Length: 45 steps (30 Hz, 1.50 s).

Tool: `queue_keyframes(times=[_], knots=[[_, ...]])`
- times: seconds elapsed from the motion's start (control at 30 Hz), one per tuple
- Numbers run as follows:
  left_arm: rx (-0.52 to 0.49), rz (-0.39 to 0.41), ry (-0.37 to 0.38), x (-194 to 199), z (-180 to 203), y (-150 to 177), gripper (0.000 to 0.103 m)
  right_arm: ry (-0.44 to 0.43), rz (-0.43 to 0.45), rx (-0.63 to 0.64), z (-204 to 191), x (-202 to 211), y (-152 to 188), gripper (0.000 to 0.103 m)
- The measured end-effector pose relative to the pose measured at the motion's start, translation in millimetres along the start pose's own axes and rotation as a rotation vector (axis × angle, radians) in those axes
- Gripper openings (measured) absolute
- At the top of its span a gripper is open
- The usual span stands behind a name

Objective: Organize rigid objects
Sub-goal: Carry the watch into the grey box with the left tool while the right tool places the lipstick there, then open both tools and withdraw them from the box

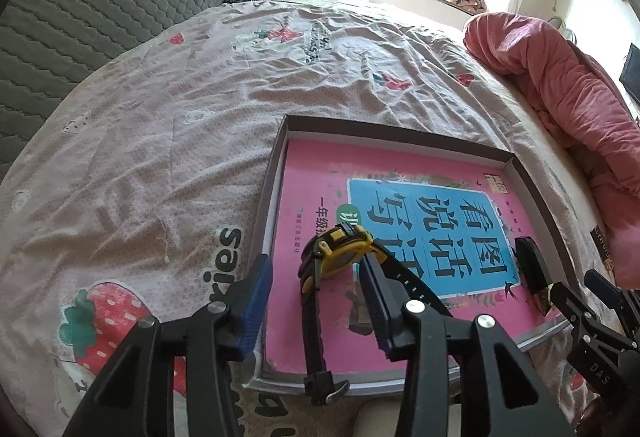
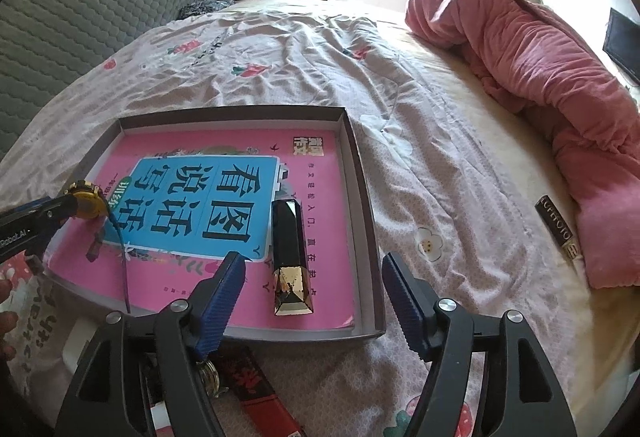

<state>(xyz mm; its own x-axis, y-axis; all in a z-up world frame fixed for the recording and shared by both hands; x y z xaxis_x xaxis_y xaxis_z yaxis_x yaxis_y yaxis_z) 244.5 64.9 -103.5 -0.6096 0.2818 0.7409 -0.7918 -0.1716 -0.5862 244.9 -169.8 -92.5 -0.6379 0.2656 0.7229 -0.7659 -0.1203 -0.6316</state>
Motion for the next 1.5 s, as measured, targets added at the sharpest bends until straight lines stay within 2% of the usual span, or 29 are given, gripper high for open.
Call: queue_keyframes(times=[0.17, 0.23, 0.3, 0.57, 0.87, 1.13, 1.5], knots=[[-0.005, 0.015, -0.006, 12, 2, -3, 0.047, 0.005, 0.013, -0.005, 3, 9, 0, 0.074], [-0.002, 0.02, -0.01, 16, 1, -4, 0.055, 0.005, 0.023, -0.009, 6, 14, 0, 0.074], [0.007, 0.025, -0.01, 21, 1, -4, 0.057, 0.004, 0.032, -0.012, 8, 19, 0, 0.074], [0.011, 0.046, -0.047, 48, 0, -4, 0.057, 0.0, 0.066, -0.038, 24, 42, 1, 0.074], [0.014, 0.069, -0.064, 83, -10, 5, 0.057, -0.017, 0.114, -0.08, 52, 69, 17, 0.076], [-0.032, 0.047, -0.069, 94, 6, 23, 0.057, -0.025, 0.111, -0.063, 56, 83, 35, 0.076], [-0.064, 0.026, -0.059, 108, 24, 46, 0.057, -0.044, 0.061, -0.04, 50, 88, 66, 0.076]])
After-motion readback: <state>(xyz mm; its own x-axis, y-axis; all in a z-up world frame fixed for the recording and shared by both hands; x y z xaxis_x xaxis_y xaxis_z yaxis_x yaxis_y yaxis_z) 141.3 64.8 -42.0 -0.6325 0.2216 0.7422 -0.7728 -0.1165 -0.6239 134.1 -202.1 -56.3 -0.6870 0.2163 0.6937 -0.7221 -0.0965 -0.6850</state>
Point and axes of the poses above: each gripper's, at about its wrist camera, not at the fingertips, and x roughly against the way its jaws point, z to its right, y to its underside, the point moved 9 cm from there along -x, roughly the way its jaws point, and after that the axes turned 15 degrees about y, right-handed, at the moved point
